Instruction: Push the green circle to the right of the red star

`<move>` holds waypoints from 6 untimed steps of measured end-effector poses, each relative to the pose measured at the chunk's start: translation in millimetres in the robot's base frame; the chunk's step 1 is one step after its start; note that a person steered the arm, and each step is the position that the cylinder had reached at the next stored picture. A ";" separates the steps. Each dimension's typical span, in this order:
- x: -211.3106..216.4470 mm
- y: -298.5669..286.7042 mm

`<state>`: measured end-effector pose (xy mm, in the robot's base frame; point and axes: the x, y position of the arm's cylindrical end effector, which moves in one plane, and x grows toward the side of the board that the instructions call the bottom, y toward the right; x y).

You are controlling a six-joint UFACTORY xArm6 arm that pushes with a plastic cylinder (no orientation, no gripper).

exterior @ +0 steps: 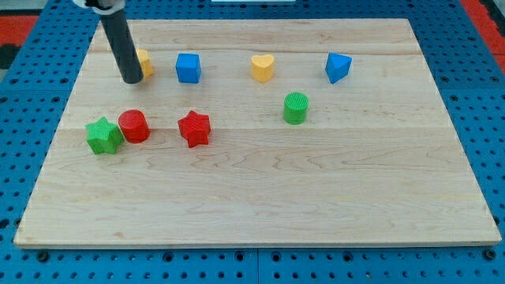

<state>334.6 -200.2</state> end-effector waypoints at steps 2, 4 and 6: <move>43.4 90.0; 41.4 217.0; 83.8 281.1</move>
